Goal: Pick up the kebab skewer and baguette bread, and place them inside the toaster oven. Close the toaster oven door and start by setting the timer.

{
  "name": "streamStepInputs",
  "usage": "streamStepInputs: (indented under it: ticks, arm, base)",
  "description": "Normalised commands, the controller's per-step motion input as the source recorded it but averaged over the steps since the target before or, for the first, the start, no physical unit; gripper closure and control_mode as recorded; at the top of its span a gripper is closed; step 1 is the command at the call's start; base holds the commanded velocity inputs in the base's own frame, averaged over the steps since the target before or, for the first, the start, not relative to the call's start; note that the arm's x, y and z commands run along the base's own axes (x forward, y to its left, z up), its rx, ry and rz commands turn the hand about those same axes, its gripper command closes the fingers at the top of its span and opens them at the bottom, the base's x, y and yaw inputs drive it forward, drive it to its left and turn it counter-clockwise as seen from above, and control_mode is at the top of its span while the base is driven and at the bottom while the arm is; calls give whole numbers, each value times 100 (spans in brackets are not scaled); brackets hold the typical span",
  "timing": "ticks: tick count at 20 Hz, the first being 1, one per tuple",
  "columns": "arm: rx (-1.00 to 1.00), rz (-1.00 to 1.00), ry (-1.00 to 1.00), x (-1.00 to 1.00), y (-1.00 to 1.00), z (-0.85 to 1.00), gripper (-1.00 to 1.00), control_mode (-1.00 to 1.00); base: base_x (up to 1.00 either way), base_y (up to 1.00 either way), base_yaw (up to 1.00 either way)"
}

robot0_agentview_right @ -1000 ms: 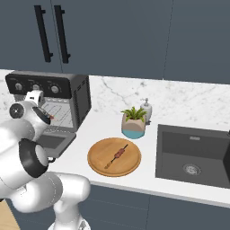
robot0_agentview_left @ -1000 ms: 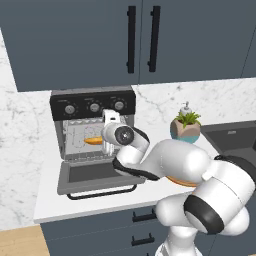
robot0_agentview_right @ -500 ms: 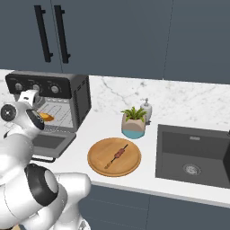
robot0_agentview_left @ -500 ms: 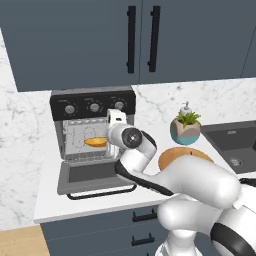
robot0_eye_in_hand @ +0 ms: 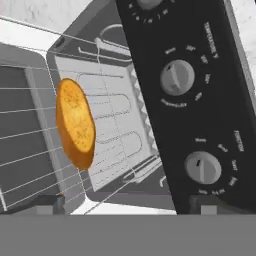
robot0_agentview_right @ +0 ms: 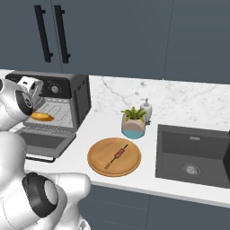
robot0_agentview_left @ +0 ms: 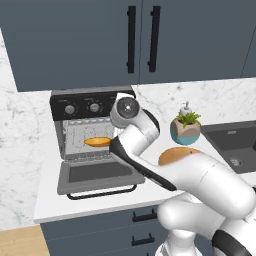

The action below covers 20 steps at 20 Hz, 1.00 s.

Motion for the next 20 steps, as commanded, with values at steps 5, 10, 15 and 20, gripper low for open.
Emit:
streamStepInputs:
  ticks: [5, 10, 15, 20]
  arm:
    - [9, -48, 8, -59, -100, -1, -100, -100]
    - [10, -52, 2, -47, -98, -9, -100, -100]
    - [16, -55, 7, -33, -100, 0, -100, -100]
    - [24, -50, 16, -40, -100, 0, -100, -100]
  base:
    - [0, 0, 0]
    - [0, 0, 0]
    - [0, 0, 0]
    - [0, 0, 0]
